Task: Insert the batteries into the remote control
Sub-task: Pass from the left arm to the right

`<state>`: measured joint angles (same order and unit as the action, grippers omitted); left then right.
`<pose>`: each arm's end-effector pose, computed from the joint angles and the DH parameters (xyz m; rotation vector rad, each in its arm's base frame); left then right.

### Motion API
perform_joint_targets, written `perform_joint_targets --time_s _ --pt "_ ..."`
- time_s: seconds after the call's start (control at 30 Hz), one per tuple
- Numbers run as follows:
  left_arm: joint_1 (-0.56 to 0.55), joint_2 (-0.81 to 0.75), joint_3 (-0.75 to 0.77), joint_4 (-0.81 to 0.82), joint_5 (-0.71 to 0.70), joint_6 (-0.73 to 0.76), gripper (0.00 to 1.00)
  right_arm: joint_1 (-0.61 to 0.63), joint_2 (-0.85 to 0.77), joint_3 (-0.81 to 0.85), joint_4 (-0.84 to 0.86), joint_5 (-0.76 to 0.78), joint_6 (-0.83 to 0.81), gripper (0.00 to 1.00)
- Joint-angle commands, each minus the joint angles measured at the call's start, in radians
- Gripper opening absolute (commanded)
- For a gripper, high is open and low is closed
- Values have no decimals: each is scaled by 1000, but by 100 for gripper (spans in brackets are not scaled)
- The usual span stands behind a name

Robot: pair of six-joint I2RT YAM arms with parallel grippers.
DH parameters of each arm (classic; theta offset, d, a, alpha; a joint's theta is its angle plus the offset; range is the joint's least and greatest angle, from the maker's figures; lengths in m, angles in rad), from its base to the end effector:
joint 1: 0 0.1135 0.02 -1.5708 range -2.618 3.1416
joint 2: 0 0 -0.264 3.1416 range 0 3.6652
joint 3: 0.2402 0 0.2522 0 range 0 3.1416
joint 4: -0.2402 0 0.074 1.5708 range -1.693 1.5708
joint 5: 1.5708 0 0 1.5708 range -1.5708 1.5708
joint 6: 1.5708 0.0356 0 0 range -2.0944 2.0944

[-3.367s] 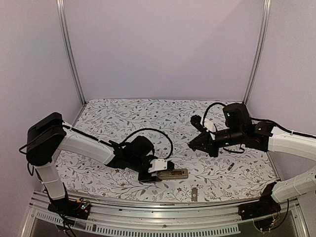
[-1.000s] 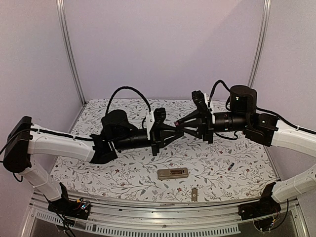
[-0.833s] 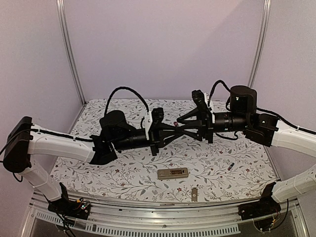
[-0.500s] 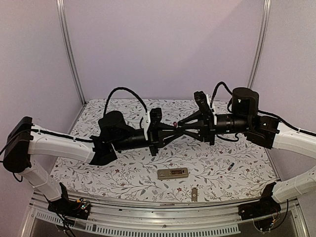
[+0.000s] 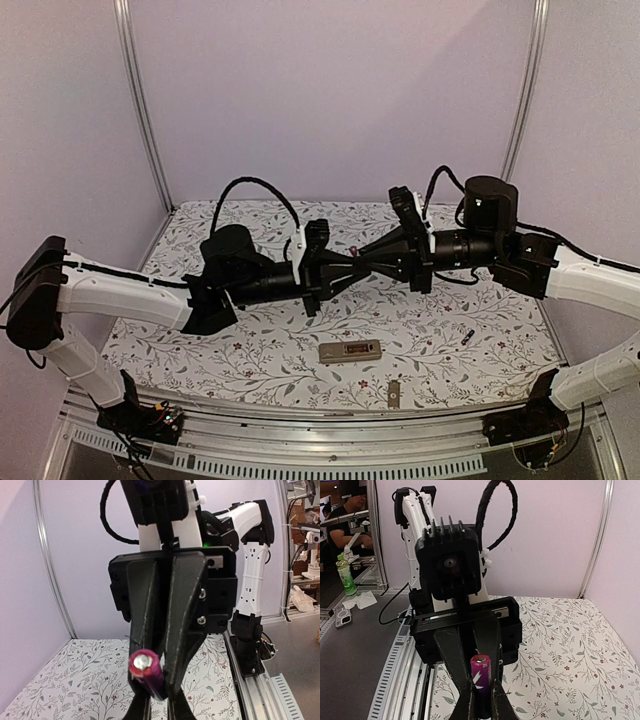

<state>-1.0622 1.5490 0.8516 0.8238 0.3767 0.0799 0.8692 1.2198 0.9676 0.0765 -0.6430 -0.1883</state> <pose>0.1574 -0.3093 0.2796 1.0915 1.0942 -1.0626 0.1659 0.2294 0.3405 -1.3146 1.2743 1.0471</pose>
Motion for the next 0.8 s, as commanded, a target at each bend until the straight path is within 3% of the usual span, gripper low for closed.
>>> perform_joint_targets --time_s 0.0,0.03,0.07,0.1,0.13,0.17,0.23,0.4,0.5,0.6,0.77 --pt "-15 3 8 1 7 23 0 8 29 14 -31 -11 -9 0" --pt "-15 -1 6 -10 8 27 0 8 23 9 -35 -4 -15 0" --pt "-15 -6 4 -26 8 35 11 8 13 7 -46 10 -21 0" --pt "-14 -16 0 -44 6 47 40 8 2 7 -66 27 -37 0" --pt "-12 -27 -6 -65 0 62 61 8 -4 12 -100 51 -53 0" --pt "-11 -38 -11 -95 -17 83 75 8 -10 21 -142 78 -67 0" --pt "-4 -67 -12 -174 -59 122 86 8 -16 55 -239 139 -112 0" --pt "34 -131 27 -403 -75 117 83 32 -21 105 -433 402 -255 0" --pt "48 -136 56 -457 -124 32 69 83 -19 114 -454 518 -337 0" --pt "59 -115 97 -496 -120 -54 53 101 -9 125 -454 534 -379 0" --pt "64 -80 141 -491 -60 -152 44 118 13 142 -462 535 -400 0"
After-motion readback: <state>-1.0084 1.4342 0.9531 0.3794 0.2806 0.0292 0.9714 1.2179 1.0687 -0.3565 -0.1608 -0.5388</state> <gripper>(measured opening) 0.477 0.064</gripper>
